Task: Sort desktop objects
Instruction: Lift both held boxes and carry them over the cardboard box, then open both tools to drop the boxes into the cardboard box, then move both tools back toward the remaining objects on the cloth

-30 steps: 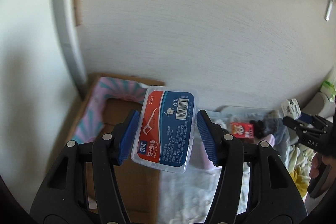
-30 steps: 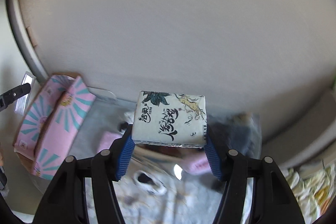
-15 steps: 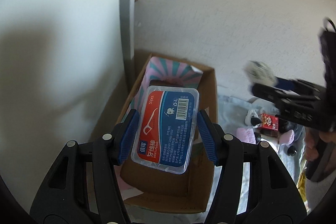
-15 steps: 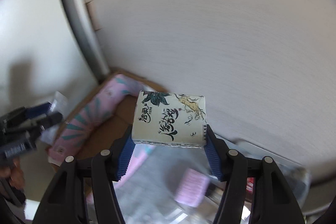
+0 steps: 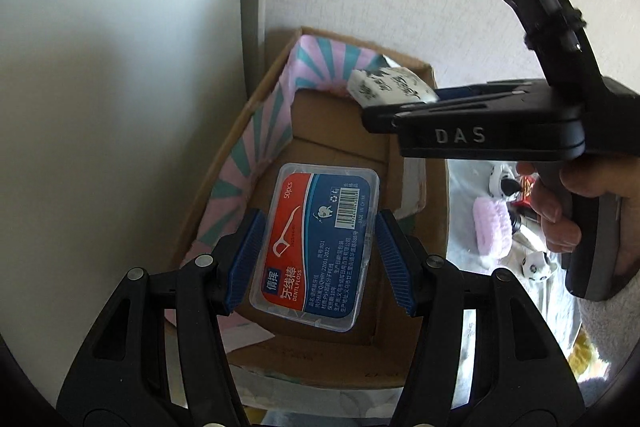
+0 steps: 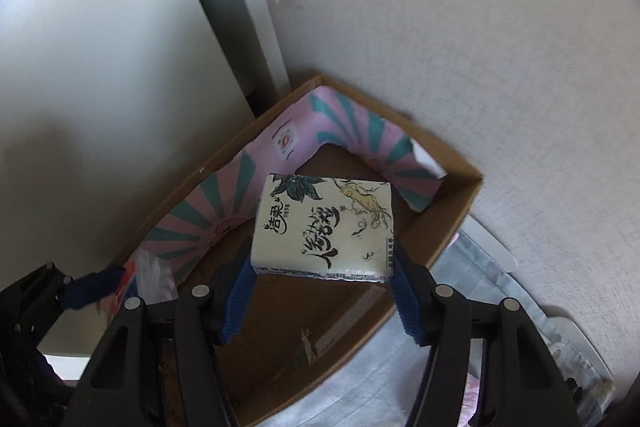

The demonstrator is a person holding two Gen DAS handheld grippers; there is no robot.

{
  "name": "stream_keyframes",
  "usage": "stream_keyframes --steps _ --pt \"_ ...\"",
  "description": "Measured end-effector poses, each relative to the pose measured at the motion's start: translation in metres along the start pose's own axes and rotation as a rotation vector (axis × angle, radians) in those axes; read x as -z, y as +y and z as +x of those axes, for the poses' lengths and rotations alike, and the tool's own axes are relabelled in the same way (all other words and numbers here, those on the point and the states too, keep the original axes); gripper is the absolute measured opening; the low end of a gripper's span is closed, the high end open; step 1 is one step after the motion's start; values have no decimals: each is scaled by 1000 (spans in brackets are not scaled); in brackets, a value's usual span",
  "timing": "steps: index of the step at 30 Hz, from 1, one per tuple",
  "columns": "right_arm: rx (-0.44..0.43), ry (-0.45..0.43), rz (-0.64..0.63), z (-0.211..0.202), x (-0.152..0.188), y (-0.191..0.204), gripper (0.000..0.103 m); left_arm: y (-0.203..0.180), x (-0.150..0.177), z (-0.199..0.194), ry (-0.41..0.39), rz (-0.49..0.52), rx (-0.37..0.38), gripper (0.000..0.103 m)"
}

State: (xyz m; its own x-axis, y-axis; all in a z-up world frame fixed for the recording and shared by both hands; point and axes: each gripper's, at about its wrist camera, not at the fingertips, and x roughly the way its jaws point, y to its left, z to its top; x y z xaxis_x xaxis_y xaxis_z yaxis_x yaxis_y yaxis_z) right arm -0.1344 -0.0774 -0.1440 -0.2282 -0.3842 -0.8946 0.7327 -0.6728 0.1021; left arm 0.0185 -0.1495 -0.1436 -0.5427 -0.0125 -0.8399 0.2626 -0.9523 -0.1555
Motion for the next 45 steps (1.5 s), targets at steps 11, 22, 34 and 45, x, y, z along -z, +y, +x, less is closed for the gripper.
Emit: stream_keyframes --steps 11,22,34,45 --pt "-2 24 -24 8 2 6 58 -5 -2 2 19 27 37 55" --pt "58 7 -41 10 -1 10 103 -20 -4 -5 -14 80 1 103" --pt "67 -69 45 -28 12 -10 103 -14 -2 -24 -30 68 2 103" --pt "61 -114 142 -78 31 -34 103 -32 -14 -38 -43 88 24 103"
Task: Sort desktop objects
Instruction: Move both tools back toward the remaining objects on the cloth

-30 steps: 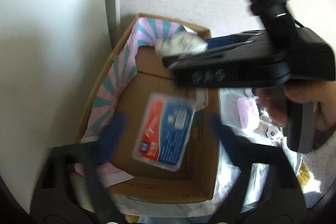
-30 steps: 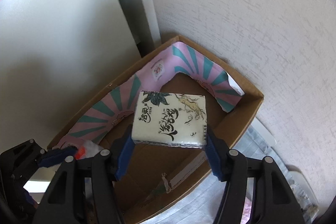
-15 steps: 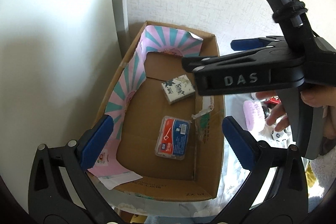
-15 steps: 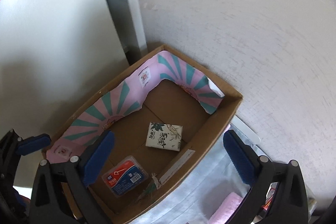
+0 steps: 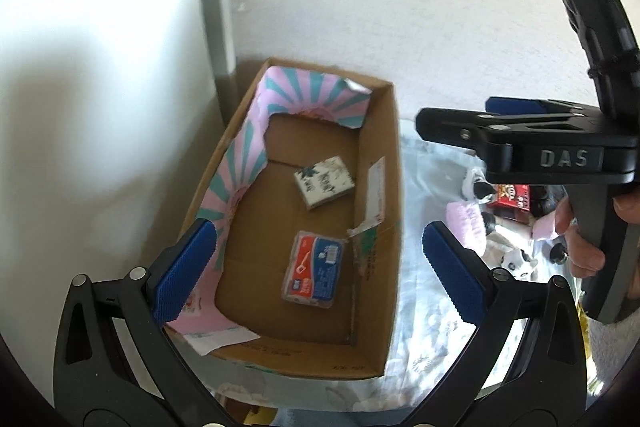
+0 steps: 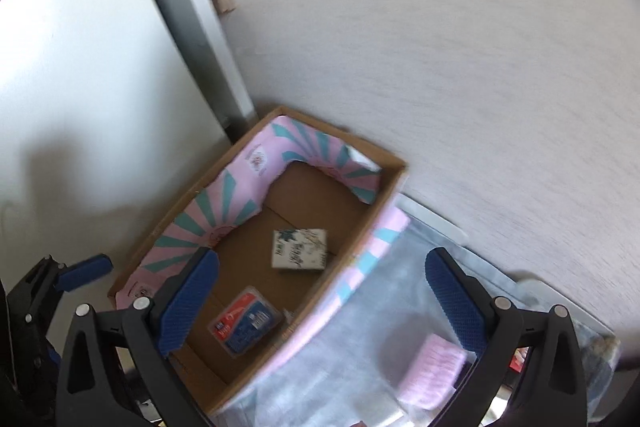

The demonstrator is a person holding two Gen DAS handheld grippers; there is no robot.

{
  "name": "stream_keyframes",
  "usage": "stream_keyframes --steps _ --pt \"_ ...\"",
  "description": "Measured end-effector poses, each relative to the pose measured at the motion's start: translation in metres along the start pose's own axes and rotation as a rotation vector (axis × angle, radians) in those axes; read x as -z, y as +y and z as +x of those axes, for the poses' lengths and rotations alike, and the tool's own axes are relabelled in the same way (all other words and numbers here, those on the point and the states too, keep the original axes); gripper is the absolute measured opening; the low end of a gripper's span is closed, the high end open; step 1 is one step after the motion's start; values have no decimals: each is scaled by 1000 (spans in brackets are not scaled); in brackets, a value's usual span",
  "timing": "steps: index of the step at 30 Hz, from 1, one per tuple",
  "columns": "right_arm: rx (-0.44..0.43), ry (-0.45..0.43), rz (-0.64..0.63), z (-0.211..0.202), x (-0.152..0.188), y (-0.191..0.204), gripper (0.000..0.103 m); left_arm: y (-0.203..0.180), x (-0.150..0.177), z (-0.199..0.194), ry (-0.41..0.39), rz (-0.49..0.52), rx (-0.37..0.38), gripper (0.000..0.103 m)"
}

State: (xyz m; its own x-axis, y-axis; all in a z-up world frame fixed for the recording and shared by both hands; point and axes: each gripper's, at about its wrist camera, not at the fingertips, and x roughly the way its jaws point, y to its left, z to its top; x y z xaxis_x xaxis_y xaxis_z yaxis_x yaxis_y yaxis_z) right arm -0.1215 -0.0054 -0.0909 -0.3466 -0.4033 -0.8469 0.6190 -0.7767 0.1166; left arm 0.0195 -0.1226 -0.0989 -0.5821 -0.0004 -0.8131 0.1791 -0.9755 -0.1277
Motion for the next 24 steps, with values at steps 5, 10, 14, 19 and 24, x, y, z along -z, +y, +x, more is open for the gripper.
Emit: stream_keyframes --steps 5,10,14,19,24 --pt "27 -24 62 -26 12 -24 103 -24 -8 -3 -26 51 16 103" --pt "88 -28 117 -53 31 -49 103 -45 -12 0 -12 82 81 103" --pt "119 -38 147 -71 48 -68 103 -59 -14 4 5 71 96 103" --pt "149 -39 212 -89 74 -94 103 -76 -20 4 -12 85 123 103" --pt "193 -52 284 -110 99 -121 103 -96 -29 5 -18 110 141 103"
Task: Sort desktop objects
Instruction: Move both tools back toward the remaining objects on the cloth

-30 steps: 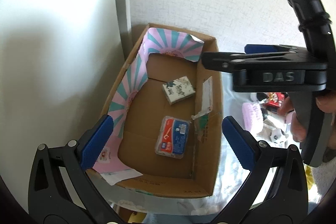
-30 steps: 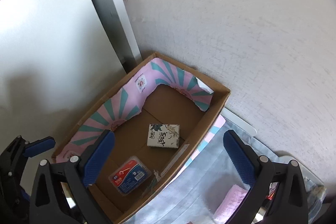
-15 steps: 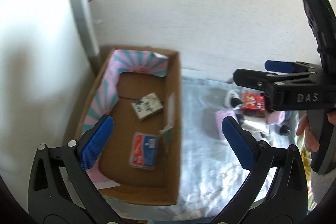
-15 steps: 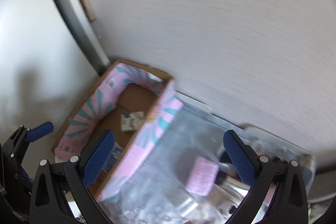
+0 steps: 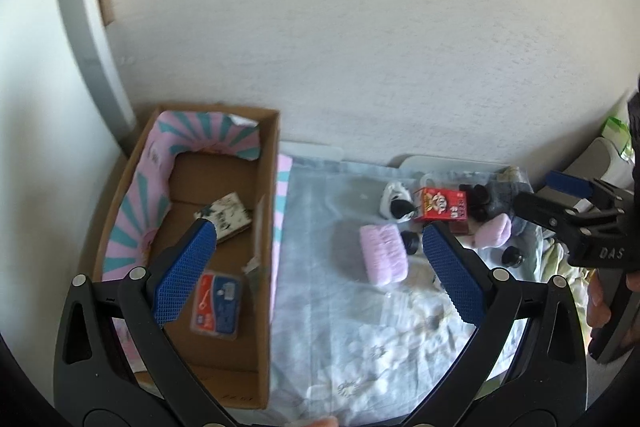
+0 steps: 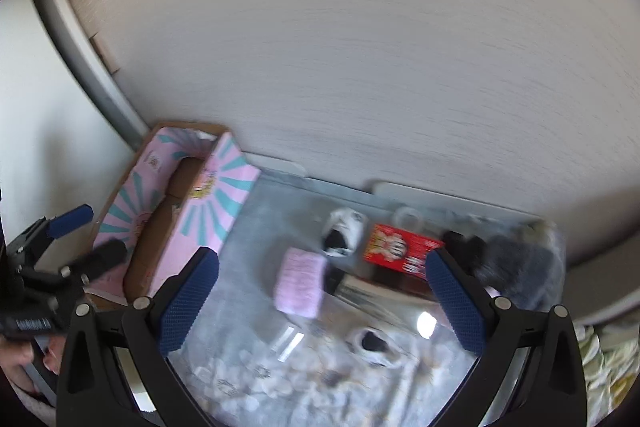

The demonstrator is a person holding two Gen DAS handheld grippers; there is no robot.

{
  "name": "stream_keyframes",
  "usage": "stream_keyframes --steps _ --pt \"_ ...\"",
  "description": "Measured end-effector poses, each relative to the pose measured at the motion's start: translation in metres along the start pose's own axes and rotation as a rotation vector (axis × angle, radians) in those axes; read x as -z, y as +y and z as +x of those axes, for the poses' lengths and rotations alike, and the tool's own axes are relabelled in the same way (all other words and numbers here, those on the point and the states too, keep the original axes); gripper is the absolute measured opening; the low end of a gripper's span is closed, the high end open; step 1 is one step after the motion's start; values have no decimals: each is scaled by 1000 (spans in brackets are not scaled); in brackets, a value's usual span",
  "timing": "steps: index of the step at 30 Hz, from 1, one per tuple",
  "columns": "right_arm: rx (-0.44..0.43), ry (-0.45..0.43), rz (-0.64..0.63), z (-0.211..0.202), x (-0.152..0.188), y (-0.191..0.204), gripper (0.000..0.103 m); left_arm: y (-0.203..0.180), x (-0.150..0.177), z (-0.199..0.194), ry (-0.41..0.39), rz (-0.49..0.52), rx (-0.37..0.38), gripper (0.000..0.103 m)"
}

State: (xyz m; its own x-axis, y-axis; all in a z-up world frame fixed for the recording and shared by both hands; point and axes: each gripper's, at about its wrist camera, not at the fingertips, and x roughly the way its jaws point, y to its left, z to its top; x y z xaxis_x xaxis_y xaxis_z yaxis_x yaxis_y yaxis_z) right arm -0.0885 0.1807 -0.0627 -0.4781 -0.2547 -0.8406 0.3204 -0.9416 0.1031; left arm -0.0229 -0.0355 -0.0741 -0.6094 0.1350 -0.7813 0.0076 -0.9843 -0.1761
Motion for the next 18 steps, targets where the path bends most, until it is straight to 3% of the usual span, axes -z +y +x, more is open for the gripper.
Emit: stream_keyframes --steps 7,18 --pt "71 -44 80 -33 25 -54 103 -28 -8 12 14 69 19 103" --pt "147 -22 208 -35 78 -121 103 -72 20 70 139 137 53 103"
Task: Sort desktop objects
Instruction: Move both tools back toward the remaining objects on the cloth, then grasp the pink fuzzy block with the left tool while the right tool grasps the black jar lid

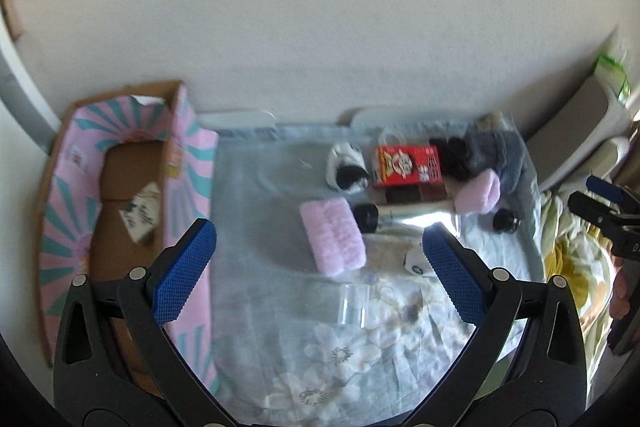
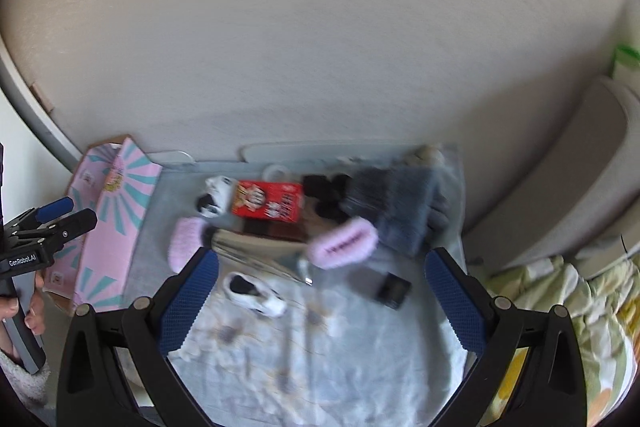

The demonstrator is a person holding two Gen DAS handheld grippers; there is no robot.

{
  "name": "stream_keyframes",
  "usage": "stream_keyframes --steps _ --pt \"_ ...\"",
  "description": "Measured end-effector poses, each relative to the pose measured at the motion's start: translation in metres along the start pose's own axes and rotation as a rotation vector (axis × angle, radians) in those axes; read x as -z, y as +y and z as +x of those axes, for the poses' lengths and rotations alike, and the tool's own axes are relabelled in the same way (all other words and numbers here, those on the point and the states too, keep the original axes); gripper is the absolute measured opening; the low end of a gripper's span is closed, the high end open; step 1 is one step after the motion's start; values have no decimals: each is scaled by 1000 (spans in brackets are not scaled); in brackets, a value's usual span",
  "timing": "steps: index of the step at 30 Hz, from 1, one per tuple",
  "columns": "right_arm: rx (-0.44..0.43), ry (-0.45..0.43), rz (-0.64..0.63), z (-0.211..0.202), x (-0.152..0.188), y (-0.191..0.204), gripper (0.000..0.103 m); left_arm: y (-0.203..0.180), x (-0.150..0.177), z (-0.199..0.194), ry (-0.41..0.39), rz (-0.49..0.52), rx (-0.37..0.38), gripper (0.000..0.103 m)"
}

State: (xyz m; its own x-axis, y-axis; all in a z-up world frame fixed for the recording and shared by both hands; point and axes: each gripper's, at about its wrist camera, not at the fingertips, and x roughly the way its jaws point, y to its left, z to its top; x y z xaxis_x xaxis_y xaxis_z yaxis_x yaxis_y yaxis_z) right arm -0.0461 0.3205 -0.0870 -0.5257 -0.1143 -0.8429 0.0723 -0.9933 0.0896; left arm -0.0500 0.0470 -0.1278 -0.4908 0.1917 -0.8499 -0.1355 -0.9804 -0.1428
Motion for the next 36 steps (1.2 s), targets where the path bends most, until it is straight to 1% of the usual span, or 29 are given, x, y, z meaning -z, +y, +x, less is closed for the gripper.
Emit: stream_keyframes --steps 4,9,12,15,18,20,26,27,28,30,31,32,33,34,35,36 --pt "13 5 24 9 16 -21 103 -12 10 31 51 27 -16 103" --pt "20 24 28 31 32 -35 103 -17 23 66 96 14 -17 103" --pt "31 23 32 45 43 -46 103 -20 30 84 95 23 -34 103" --pt "-2 18 53 57 52 -57 100 -20 34 98 78 21 -54 103" --pt "9 22 18 70 57 -55 96 -18 35 112 73 -8 -65 102" --pt "23 29 4 80 61 -53 86 -17 35 118 71 -23 -73 102" --pt "26 58 60 106 69 -56 71 -15 38 129 59 -11 -133 99" --pt "33 55 63 109 70 -55 70 -13 38 130 64 -14 -138 98" --pt "40 50 62 111 70 -55 68 -11 39 132 68 -19 -135 96" --pt "56 45 67 114 70 -56 65 -7 41 135 78 -24 -139 79" --pt "56 42 84 116 70 -59 60 -7 42 137 83 -24 -134 77" --pt "54 41 91 117 70 -59 56 -6 43 136 73 -19 -131 76" --pt "56 42 98 119 69 -60 54 -7 43 135 67 -11 -123 71" --pt "63 42 105 121 69 -62 49 -9 44 135 62 0 -123 69" --pt "67 45 110 123 69 -64 43 -10 44 134 58 12 -123 61" --pt "69 49 118 124 69 -66 40 -12 45 132 49 27 -117 51"
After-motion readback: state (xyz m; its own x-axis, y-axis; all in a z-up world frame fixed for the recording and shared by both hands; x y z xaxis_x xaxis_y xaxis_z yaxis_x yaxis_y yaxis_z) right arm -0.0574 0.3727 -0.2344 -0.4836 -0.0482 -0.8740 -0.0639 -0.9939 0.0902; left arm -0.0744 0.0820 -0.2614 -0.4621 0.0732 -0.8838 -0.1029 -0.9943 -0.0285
